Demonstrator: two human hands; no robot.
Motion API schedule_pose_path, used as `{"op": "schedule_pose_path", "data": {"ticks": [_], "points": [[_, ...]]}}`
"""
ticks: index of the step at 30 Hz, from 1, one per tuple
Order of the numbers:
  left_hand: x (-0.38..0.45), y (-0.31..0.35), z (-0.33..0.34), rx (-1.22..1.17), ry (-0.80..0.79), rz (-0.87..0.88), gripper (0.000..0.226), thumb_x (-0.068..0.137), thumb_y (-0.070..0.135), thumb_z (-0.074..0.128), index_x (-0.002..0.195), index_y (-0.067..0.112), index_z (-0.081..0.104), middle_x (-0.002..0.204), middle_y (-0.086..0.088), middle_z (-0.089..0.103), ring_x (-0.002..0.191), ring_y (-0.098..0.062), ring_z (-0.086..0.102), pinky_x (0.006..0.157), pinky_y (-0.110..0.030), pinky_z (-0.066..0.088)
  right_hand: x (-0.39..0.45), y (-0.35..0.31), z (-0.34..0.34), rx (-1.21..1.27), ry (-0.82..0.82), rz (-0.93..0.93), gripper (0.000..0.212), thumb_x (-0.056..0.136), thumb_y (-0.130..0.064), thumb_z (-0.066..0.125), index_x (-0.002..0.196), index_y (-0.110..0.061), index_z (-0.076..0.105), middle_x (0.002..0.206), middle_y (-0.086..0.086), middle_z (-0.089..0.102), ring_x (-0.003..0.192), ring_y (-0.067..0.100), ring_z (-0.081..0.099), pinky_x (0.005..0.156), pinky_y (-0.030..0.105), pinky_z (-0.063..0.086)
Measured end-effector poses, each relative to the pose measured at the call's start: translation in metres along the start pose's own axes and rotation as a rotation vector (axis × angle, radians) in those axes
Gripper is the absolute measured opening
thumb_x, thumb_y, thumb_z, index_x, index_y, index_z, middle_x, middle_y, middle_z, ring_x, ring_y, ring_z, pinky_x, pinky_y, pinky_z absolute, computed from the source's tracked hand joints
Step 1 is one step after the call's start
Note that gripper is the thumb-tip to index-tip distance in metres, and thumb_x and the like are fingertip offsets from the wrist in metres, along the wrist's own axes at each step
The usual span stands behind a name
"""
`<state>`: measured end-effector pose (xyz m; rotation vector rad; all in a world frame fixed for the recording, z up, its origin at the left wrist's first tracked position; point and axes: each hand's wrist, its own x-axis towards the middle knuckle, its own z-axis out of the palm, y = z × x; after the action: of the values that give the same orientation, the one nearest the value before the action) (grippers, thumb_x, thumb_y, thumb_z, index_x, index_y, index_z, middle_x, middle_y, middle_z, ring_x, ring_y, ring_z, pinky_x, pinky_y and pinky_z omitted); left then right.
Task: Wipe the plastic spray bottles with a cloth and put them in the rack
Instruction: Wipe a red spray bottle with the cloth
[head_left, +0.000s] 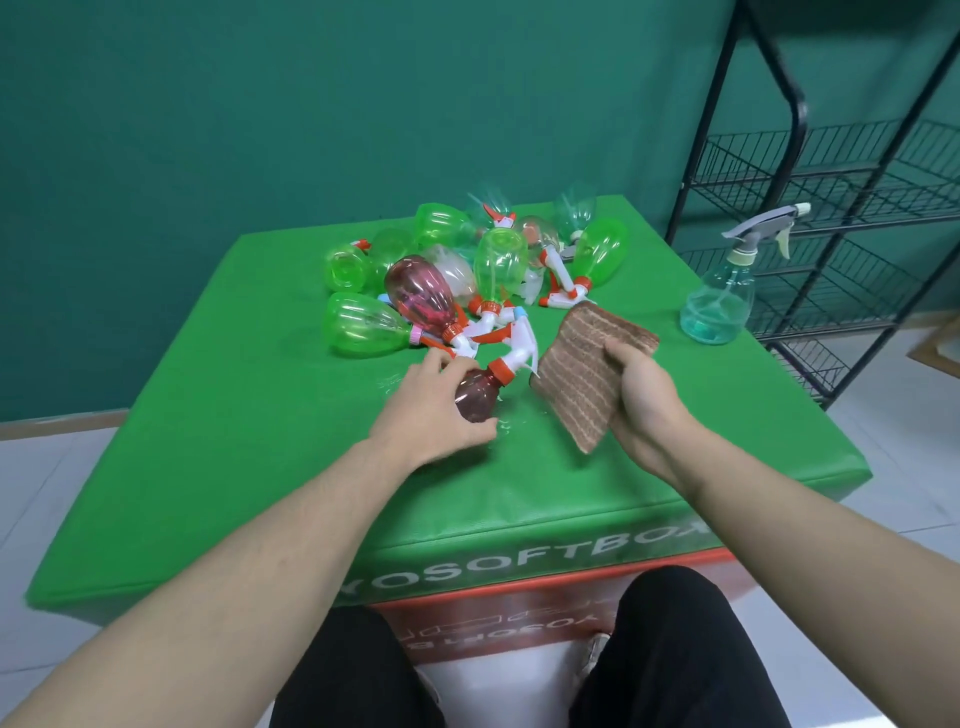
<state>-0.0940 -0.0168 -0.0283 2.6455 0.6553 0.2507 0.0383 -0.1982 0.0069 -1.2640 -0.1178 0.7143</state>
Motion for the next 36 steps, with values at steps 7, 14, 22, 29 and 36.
{"op": "schedule_pose_path", "data": {"ticks": [7,14,22,29,36], "points": [[-0.01,-0.008,-0.003,0.006,-0.066,0.049,0.086,0.077,0.05,0.08,0.148,0.026,0.039,0.142,-0.003,0.036,0.125,-0.02,0.045,0.112,-0.038,0.042,0.011,-0.009,0.01,-0.444,0.003,-0.174,0.026,0.109,-0.035,0.041,0.102,-0.025,0.064,0.102,0.001,0.074,0.093,0.021,0.071,0.093,0.038,0.055],[-0.009,-0.003,0.006,0.099,0.007,0.097,0.08,0.077,0.059,0.076,0.145,0.033,0.042,0.128,0.006,0.058,0.113,-0.018,0.059,0.094,-0.035,0.052,0.024,0.005,0.012,-1.178,-0.274,-0.69,0.046,0.106,-0.035,0.035,0.151,-0.039,0.043,0.149,-0.005,0.054,0.135,0.01,0.048,0.119,0.041,0.033],[-0.004,-0.007,0.014,0.104,0.034,0.094,0.075,0.076,0.065,0.072,0.141,0.037,0.046,0.126,0.009,0.06,0.113,-0.017,0.058,0.093,-0.037,0.052,0.039,0.023,-0.013,-1.862,-0.288,-0.859,0.078,0.084,-0.043,0.021,0.158,-0.021,0.033,0.164,0.0,0.029,0.155,0.019,0.016,0.125,0.048,-0.001],[0.0,-0.009,0.018,0.074,0.045,0.113,0.065,0.074,0.066,0.069,0.13,0.039,0.053,0.117,0.01,0.062,0.105,-0.016,0.061,0.086,-0.036,0.054,0.012,0.06,-0.017,-1.817,-0.275,-1.025,0.062,0.092,-0.033,0.035,0.148,-0.01,0.051,0.153,0.01,0.048,0.143,0.029,0.044,0.12,0.048,0.015],[-0.001,-0.012,0.018,0.042,0.064,0.112,0.063,0.074,0.063,0.071,0.129,0.038,0.055,0.118,0.01,0.063,0.107,-0.017,0.061,0.089,-0.036,0.053,0.017,0.047,-0.016,-1.991,-0.365,-0.995,0.064,0.094,-0.039,0.031,0.153,-0.017,0.045,0.158,0.003,0.041,0.146,0.022,0.038,0.122,0.051,0.015]]}}
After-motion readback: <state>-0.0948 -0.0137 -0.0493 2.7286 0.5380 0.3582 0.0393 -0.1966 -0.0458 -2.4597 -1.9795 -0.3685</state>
